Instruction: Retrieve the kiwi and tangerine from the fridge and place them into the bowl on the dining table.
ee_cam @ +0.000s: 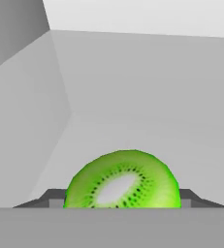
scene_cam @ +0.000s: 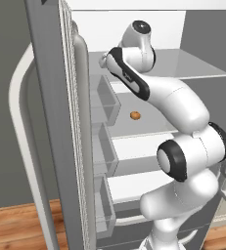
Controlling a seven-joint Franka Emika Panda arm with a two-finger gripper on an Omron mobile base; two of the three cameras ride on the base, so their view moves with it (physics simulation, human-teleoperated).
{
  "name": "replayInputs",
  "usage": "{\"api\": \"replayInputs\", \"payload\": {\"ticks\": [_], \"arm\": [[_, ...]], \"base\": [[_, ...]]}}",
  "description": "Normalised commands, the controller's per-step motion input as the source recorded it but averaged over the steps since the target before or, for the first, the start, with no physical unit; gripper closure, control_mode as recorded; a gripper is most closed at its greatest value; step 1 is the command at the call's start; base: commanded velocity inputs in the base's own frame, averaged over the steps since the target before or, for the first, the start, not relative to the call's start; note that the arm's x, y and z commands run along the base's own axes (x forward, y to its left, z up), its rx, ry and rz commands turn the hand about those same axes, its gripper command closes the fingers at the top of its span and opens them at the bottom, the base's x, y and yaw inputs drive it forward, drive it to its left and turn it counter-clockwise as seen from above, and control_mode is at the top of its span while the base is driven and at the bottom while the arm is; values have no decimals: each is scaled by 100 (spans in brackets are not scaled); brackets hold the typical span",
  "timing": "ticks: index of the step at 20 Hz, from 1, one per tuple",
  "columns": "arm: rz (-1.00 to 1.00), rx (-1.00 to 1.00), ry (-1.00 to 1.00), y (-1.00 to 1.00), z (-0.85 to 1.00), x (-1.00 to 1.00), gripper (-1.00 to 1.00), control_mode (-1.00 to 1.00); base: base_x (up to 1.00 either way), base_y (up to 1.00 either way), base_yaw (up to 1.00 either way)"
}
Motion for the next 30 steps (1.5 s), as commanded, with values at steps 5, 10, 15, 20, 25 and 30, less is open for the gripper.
{"api": "replayInputs", "payload": {"ticks": [5,10,15,20,25,30], "arm": [[0,0,1,0,-13,2,100,-100],[0,0,0,0,-1,0,100,-100],[-4,0,-6,-31,-3,-94,100,-100],[0,2,-15,-39,0,-100,100,-100],[0,4,-10,-33,0,-100,100,-100],[0,1,-5,-6,0,-99,100,-100]], "base": [[0,0,0],[0,0,0],[0,0,0],[0,0,0],[0,0,0],[0,0,0]]}}
